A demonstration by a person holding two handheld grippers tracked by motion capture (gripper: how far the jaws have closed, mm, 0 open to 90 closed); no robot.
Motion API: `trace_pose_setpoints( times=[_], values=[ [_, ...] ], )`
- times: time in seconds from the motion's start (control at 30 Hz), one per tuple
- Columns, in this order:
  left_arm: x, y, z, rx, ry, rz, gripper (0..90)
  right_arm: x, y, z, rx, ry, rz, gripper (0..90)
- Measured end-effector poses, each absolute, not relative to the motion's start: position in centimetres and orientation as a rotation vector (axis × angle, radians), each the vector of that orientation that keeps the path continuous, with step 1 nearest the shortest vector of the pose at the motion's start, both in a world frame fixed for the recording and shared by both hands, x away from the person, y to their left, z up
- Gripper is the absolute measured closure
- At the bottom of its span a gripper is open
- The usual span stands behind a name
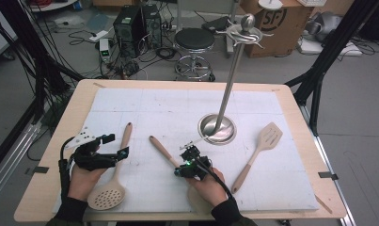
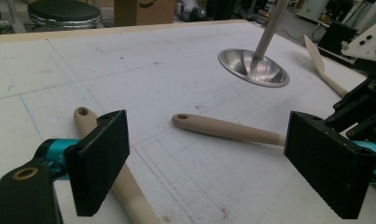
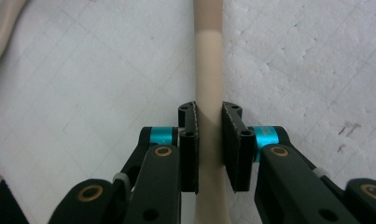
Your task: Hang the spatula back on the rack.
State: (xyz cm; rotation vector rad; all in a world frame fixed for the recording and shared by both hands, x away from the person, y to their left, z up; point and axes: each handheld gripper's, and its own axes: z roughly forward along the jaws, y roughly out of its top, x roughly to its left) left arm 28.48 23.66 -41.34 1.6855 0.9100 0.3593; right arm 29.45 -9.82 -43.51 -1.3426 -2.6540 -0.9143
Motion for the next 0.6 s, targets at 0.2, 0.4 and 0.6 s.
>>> trace_pose_setpoints(
  times=[0.2,0.4,0.6],
  values=[
    [28.4,23.8,-41.4,1.681,0.918,0.362,14.7,29.6,-10.4,-43.7,-1.320,-2.603,-0.957,78.5],
    [28.3,23.9,-41.6,1.688,0.923,0.364,14.7,29.8,-11.2,-43.9,-1.316,-2.533,-1.024,78.6],
    [28.3,23.8,-41.7,1.693,0.922,0.367,14.7,29.8,-12.2,-43.9,-1.309,-2.426,-1.126,78.6]
  ],
)
